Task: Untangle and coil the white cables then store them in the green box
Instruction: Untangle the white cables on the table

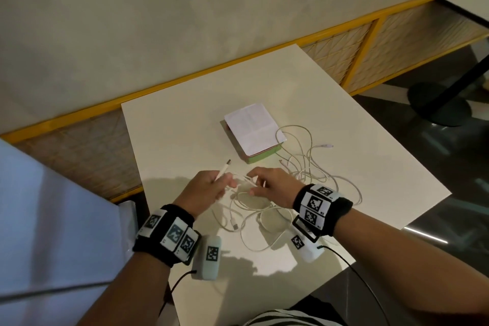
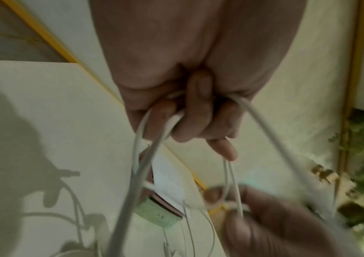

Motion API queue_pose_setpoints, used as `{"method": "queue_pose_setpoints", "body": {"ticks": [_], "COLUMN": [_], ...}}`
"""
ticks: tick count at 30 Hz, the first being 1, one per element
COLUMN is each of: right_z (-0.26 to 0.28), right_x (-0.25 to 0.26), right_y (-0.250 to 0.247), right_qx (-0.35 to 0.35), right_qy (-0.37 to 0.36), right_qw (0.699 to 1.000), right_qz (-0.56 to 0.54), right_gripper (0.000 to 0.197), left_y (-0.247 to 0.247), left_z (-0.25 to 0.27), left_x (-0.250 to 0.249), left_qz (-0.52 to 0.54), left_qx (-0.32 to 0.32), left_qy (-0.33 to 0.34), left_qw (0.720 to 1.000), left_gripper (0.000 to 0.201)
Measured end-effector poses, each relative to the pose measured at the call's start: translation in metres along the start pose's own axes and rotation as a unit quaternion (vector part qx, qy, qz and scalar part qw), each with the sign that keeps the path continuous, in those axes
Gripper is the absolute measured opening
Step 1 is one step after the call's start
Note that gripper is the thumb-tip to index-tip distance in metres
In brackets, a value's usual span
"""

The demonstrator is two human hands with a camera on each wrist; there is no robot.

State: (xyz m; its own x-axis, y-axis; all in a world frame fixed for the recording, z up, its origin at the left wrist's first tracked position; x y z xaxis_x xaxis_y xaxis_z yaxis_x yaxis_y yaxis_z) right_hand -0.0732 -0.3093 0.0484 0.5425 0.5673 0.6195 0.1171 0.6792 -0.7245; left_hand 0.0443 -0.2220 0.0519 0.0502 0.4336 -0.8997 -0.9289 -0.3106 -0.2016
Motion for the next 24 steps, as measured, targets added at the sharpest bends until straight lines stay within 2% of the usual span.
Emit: {"method": "queue_pose_setpoints", "body": {"ticks": [2,4,7,9,10,13,16,18,20,22,24], "right_z": [0.008,0.017,0.03,0.04,0.045,0.053,0.044,0.033,0.022,0.013,0.006], "right_x": [-0.018,-0.039,-0.068,-0.085,-0.091,-0.093,-0.068,-0.038,-0.005,0.02,0.026], "right_y": [0.003,-0.007,-0.048,-0.08,-0.094,-0.109,-0.086,-0.059,-0.031,-0.003,0.019], "right_qx": [0.019,-0.008,-0.108,-0.175,-0.203,-0.229,-0.168,-0.118,-0.066,-0.018,0.023], "right_qy": [0.017,0.039,0.072,0.104,0.117,0.117,0.077,0.019,-0.036,-0.053,-0.02], "right_qw": [0.998,0.998,0.989,0.977,0.971,0.966,0.982,0.993,0.997,0.998,0.998], "right_qz": [0.052,0.057,0.064,0.056,0.036,-0.038,-0.036,-0.017,0.006,-0.003,-0.058], "right_gripper": [0.032,0.029,0.013,0.01,0.012,0.016,0.006,0.035,0.063,0.076,0.077], "left_y": [-0.026,-0.06,-0.107,-0.133,-0.143,-0.144,-0.112,-0.086,-0.06,-0.041,-0.031], "left_z": [0.001,0.001,0.006,0.013,0.017,0.021,0.02,0.019,0.019,0.02,0.021], "left_x": [0.007,0.011,0.012,0.007,0.005,0.003,0.002,-0.005,-0.014,-0.022,-0.026], "left_qz": [0.05,0.136,0.294,0.388,0.403,0.363,0.244,0.137,0.065,0.044,0.041], "left_qx": [-0.037,-0.088,-0.145,-0.158,-0.163,-0.162,-0.135,-0.105,-0.068,-0.044,-0.036], "left_qy": [0.012,0.023,0.044,0.063,0.072,0.072,0.069,0.085,0.099,0.105,0.106], "left_qw": [0.998,0.987,0.944,0.906,0.898,0.915,0.958,0.981,0.991,0.993,0.993], "left_gripper": [0.035,0.036,0.035,0.036,0.037,0.036,0.034,0.033,0.031,0.027,0.027]}}
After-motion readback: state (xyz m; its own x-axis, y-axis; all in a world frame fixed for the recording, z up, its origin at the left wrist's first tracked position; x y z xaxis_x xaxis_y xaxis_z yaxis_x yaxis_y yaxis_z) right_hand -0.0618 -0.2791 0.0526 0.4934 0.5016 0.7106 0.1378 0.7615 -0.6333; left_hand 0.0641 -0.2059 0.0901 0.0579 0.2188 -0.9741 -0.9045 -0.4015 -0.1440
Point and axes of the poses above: each hand's wrist, its own z-axis away from the middle knuckle, its own y-axis out of the palm, x = y × z, the point moved 9 cm from there along -z, towards the middle knuckle, and after that the axes turned 8 degrees about z, right-handed, at the moved point
